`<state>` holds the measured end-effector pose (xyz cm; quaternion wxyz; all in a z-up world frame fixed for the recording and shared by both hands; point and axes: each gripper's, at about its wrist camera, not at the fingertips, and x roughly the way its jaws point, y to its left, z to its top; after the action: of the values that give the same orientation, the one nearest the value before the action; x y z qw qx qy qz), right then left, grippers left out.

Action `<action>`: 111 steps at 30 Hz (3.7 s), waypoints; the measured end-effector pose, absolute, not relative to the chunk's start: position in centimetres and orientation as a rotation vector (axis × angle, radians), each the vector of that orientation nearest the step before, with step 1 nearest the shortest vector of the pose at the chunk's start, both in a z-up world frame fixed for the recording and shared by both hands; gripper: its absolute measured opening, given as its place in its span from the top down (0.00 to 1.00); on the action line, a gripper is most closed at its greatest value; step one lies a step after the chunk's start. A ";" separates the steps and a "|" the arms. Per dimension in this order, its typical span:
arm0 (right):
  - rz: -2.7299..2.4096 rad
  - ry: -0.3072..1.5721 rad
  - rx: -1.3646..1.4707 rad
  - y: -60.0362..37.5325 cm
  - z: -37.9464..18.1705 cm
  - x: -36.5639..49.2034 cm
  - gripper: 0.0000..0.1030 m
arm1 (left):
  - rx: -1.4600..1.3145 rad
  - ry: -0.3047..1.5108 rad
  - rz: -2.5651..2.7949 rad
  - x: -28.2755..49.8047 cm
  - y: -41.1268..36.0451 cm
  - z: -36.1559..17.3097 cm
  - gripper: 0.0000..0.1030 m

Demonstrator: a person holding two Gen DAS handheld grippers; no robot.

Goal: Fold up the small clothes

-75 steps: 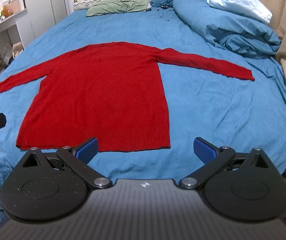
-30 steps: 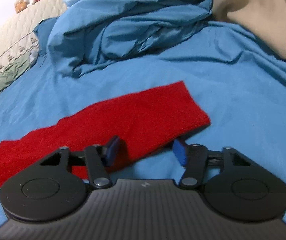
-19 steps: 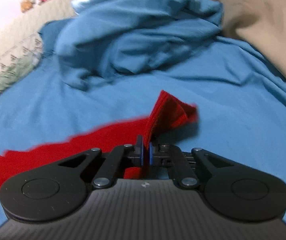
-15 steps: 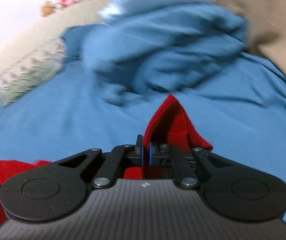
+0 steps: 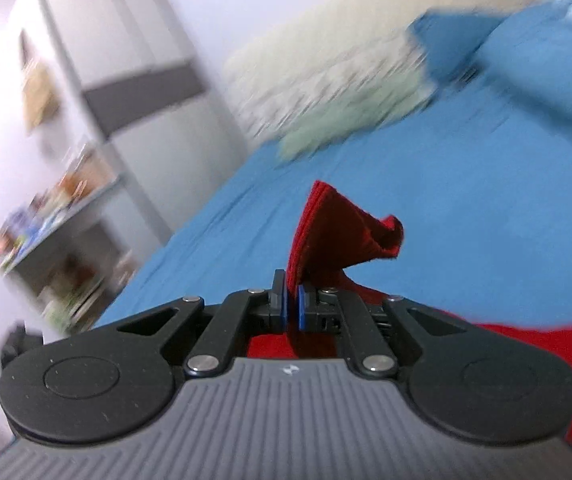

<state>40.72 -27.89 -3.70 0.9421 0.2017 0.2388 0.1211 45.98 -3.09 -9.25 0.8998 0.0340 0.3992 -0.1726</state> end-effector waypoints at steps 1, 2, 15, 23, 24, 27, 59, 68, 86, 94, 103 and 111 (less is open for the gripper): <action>0.278 0.530 0.424 -25.9 -5.6 41.7 0.80 | 0.057 0.839 -0.351 45.8 -1.7 -10.0 0.00; 0.300 0.572 0.441 -24.3 -7.6 42.6 0.80 | 0.049 0.845 -0.347 45.7 -0.8 -10.5 0.00; 0.289 0.596 0.434 -25.5 -10.8 42.3 0.09 | -0.027 0.810 -0.462 45.2 -0.4 -13.2 0.00; 0.055 0.548 0.174 -32.7 -8.8 33.2 0.01 | -0.088 0.789 -0.445 47.3 -4.6 -14.3 0.31; 0.029 0.567 0.151 -33.2 -9.4 32.1 0.01 | -0.089 0.791 -0.429 47.7 -5.0 -14.6 0.38; -0.032 0.625 0.117 -34.6 -11.7 30.2 0.01 | -0.100 0.807 -0.389 48.8 -5.5 -15.1 0.85; -0.177 0.689 -0.026 -36.6 -15.0 29.9 0.03 | -0.372 0.703 -0.145 43.5 10.7 -14.4 0.83; 0.053 0.544 0.090 -31.3 -12.6 31.5 0.01 | -0.338 0.544 -0.128 43.1 9.7 -10.4 0.57; 0.021 0.672 0.252 -32.6 -15.3 38.7 0.01 | -0.205 0.730 -0.237 44.4 6.3 -15.8 0.45; -0.025 0.670 0.170 -32.3 -16.1 40.2 0.01 | -0.106 0.716 -0.256 42.8 6.4 -15.4 0.42; -0.005 0.619 0.178 -30.1 -9.8 34.8 0.00 | -0.140 0.654 -0.155 37.2 11.5 -8.9 0.18; 0.007 0.623 0.138 -23.9 -4.1 32.3 0.00 | -0.266 0.525 0.090 31.5 22.5 -3.5 0.00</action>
<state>32.34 -23.89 -4.08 0.9496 0.0679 0.3061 0.0036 31.52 22.48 -3.47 0.9560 -0.1311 0.2587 0.0444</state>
